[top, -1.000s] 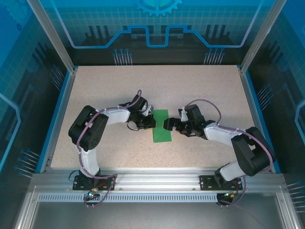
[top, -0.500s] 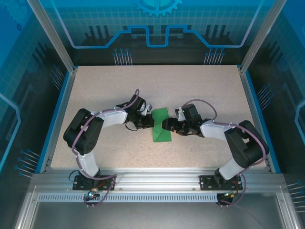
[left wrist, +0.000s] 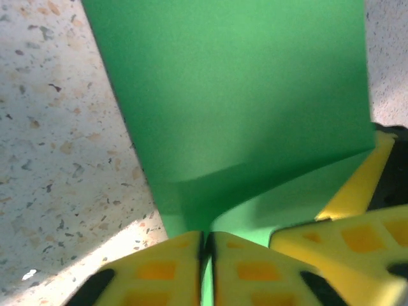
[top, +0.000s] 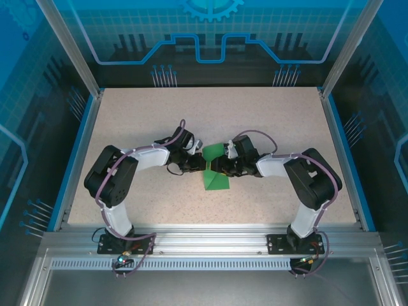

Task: Fold a paper plane with a square sheet of paper (fold left side to right side)
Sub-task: Turn over the paper at the center of the table.

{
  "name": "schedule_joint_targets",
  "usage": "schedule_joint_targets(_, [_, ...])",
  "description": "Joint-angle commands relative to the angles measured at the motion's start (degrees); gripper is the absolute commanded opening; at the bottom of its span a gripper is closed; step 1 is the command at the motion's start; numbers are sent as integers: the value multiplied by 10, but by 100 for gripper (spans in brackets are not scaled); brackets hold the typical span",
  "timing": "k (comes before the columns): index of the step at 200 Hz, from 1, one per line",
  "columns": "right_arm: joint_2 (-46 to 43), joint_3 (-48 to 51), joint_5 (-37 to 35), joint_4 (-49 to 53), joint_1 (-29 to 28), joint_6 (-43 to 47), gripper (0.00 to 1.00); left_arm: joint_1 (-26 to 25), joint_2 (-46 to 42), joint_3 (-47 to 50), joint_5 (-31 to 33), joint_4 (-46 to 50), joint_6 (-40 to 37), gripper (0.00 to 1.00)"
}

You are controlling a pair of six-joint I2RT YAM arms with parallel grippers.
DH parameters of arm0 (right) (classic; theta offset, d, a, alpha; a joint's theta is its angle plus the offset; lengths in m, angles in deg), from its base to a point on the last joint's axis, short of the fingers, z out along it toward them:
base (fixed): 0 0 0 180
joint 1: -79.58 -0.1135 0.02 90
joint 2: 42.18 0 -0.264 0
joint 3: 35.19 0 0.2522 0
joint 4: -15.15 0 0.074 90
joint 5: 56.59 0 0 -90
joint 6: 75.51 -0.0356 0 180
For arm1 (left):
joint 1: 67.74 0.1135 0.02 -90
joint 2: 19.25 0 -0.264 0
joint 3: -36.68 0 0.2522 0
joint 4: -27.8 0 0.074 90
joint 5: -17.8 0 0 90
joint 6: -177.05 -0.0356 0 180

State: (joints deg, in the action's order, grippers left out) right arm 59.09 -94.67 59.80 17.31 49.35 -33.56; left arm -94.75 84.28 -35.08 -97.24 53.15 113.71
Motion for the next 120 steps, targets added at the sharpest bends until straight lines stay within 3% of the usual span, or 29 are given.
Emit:
schedule_joint_targets(1, [8, -14, 6, 12, -7, 4, 31, 9, -24, 9, 6, -3, -8, 20])
schedule_joint_targets(25, [4, -17, 3, 24, -7, 13, 17, 16, -36, 15, 7, -8, -2, 26])
schedule_joint_targets(49, [-13, -18, -2, 30, -6, 28, 6, 25, -63, 28, 8, -14, 5, 47])
schedule_joint_targets(91, [-63, -22, -2, 44, 7, 83, 4, 48, -147, 61, 40, -16, 19, 75])
schedule_joint_targets(109, [-91, -27, 9, 52, 23, 108, 4, 59, -195, 76, 56, -15, 25, 97])
schedule_joint_targets(120, [-108, -33, 22, 54, 36, 120, 4, 65, -228, 85, 59, -18, 26, 99])
